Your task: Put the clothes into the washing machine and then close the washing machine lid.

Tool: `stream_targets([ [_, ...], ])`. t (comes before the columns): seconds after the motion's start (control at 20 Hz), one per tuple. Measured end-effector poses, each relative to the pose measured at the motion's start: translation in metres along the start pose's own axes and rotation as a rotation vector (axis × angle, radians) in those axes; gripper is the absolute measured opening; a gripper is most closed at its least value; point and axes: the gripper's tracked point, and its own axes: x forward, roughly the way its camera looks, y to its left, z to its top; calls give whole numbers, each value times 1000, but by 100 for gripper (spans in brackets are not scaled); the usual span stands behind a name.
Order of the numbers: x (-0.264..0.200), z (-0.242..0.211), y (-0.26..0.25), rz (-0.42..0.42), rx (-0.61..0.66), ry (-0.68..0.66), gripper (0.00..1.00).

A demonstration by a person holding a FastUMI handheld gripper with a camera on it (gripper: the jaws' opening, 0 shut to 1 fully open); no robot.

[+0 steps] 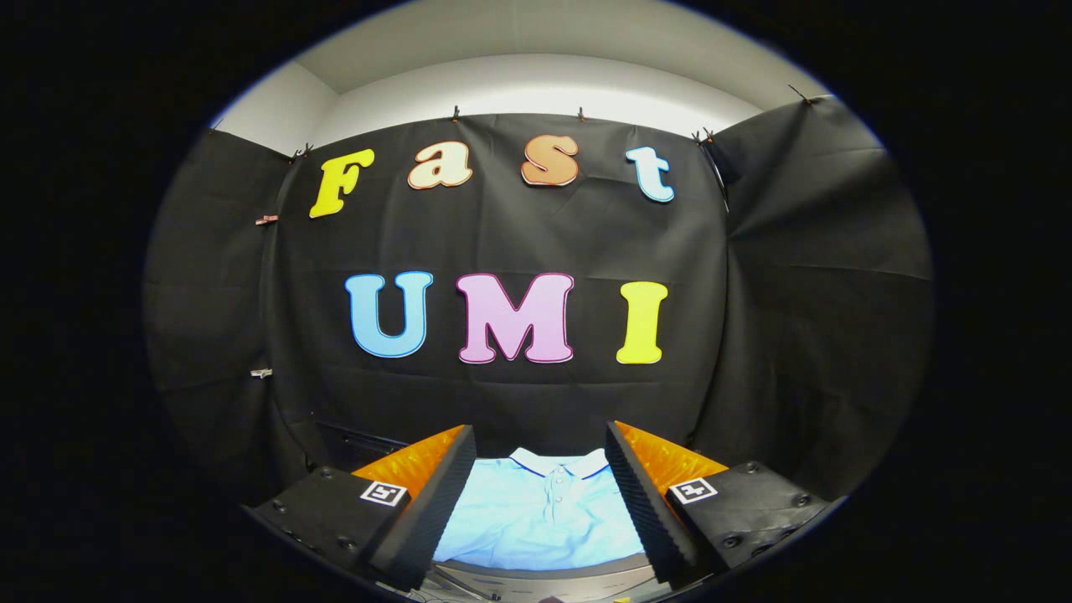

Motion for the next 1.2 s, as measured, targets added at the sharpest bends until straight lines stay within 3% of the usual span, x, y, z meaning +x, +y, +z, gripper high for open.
stream_targets([
  [0.45,14,-26,-3,6,-1,62,98],
  [1.2,111,-149,-33,-12,62,359,98],
])
